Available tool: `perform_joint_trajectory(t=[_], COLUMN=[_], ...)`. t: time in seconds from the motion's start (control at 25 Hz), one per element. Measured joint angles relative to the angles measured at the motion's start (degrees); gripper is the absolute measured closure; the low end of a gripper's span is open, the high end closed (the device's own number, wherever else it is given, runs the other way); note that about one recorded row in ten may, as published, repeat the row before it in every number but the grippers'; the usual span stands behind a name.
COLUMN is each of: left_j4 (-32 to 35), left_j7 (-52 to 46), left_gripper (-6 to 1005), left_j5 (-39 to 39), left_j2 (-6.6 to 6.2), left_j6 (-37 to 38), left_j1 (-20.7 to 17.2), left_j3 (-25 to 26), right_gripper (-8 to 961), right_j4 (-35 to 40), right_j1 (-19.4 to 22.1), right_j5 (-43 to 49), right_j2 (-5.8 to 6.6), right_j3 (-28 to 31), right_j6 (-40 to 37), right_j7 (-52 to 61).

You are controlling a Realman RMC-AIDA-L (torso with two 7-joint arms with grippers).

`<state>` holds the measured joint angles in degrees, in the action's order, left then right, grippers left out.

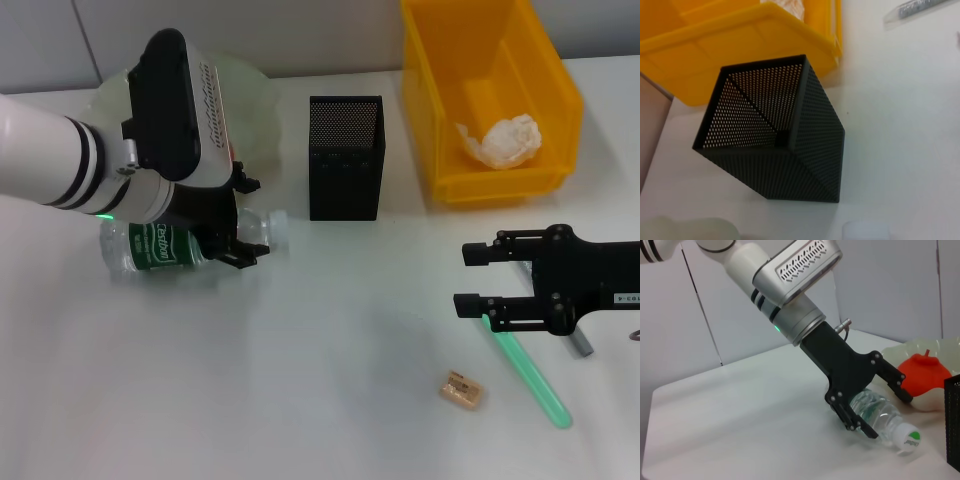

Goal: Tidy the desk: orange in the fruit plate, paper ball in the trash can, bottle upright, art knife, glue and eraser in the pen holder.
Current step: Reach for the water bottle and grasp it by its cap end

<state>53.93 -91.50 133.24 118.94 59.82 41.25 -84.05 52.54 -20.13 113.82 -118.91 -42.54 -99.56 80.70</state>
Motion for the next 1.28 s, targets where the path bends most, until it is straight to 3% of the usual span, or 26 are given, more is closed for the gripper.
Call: perform_joint_trajectory(t=[1.28], left_j4=[-2.4], left_j7=[-1.0], left_gripper=[184], left_j5=[-1.2], left_j2=[0.21], left_j6=[-5.6], left_j1=[-0.2], left_j3=[-5.9], right_gripper=[284], right_j4=[-0.5], right_j1=[0.0], right_j5=[0.0], right_j2=[-0.09], right_j3=[0.0], right_j6=[0.1], right_j7=[0.2])
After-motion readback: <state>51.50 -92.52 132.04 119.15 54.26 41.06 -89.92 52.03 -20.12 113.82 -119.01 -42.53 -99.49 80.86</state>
